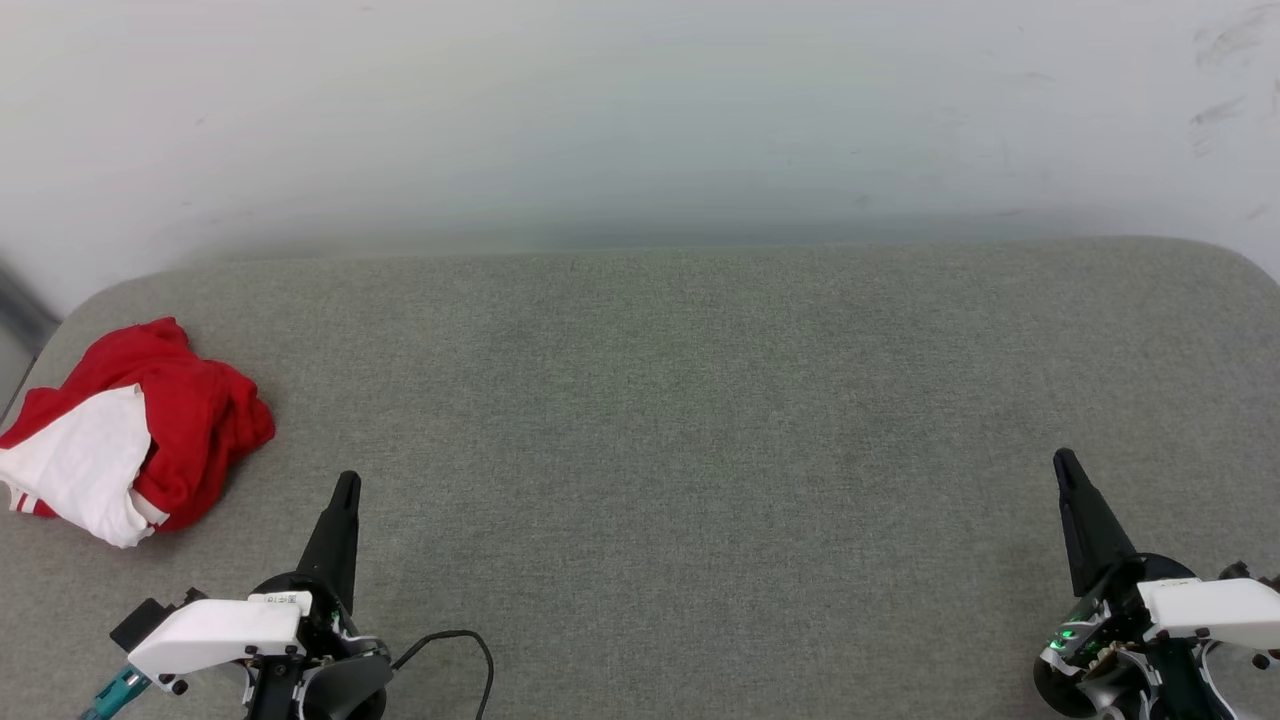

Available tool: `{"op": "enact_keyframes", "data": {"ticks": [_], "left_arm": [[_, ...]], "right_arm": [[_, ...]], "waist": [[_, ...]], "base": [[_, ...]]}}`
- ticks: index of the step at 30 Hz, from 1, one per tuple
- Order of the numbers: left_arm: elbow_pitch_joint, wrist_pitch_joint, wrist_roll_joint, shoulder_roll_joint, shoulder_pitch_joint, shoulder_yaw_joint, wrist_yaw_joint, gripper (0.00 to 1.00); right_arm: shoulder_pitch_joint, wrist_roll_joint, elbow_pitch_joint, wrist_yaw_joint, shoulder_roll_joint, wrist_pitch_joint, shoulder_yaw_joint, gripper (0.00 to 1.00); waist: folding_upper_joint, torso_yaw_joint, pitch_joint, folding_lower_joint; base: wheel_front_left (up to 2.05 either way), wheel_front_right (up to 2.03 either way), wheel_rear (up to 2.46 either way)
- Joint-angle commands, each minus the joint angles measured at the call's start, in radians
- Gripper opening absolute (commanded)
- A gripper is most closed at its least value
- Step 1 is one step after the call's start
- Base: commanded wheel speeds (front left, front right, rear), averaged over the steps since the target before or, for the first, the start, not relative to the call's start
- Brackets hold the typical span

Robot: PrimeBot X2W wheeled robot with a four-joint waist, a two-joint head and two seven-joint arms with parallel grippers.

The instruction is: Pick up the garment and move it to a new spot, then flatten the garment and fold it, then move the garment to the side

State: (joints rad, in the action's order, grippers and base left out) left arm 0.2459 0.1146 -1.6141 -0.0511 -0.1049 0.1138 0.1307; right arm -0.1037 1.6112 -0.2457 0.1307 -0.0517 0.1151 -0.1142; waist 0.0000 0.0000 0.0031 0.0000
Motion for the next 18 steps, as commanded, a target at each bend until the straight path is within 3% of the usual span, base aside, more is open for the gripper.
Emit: {"op": "enact_keyframes", "data": {"ticks": [1, 18], "left_arm": [[0.000, 0.003, 0.004, 0.001, -0.009, 0.003, 0.002, 0.00], [0.000, 0.003, 0.004, 0.001, -0.009, 0.003, 0.002, 0.00]], "right_arm": [[-0.012, 0.004, -0.001, 0.000, 0.003, 0.001, 0.001, 0.00], [-0.012, 0.004, -0.001, 0.000, 0.003, 0.001, 0.001, 0.00]], "waist": [[0.0000, 0.000, 0.000, 0.0000], [0.0000, 0.000, 0.000, 0.0000]], "base": [[0.00, 0.00, 0.00], [0.00, 0.00, 0.00]]}}
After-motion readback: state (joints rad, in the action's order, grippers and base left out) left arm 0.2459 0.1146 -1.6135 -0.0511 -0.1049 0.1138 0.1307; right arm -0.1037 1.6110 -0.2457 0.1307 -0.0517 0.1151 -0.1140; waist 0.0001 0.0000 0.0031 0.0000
